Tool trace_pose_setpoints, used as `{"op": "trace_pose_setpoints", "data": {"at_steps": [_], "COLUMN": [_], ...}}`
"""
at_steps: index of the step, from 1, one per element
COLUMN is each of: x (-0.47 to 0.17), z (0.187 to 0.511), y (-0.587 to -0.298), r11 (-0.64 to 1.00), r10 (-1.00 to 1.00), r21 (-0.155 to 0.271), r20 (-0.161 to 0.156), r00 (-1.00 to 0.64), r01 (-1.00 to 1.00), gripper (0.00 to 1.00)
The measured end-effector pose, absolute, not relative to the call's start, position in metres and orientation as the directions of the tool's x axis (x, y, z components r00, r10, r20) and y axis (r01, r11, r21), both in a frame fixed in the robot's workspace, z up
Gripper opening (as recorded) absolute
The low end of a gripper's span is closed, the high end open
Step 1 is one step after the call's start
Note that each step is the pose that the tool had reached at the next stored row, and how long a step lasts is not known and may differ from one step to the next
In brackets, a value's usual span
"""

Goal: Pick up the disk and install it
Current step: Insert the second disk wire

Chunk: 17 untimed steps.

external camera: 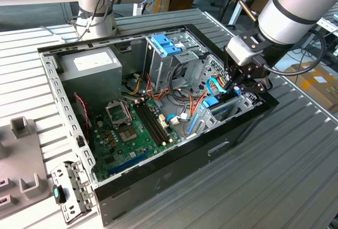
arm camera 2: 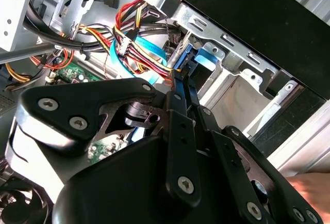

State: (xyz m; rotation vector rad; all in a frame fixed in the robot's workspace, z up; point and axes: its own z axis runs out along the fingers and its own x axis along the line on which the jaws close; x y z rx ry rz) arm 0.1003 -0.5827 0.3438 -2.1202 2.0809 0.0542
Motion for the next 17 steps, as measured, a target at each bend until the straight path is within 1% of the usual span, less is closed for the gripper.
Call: {"op": "trace_pose_setpoints", "data": {"at_steps": [7, 8, 9, 17], "x": [0.1003, 0.1003, 0.1003, 0.1006], "z": [0.342, 0.3419, 0.3418, 0.3475], "y": [-0.5827, -0.5827, -0.5827, -0.5826], "r11": [-0.012, -0.012, -0.012, -0.012], "r10": [-0.989, -0.989, -0.989, -0.989], "r21": [-0.096, -0.096, -0.096, -0.096], "r20": [-0.145, -0.145, -0.145, -0.145], "r00": [0.026, 0.026, 0.026, 0.026], "r01": [-0.995, -0.995, -0.995, -0.995], "gripper": [0.16, 0.18, 0.24, 0.24]}}
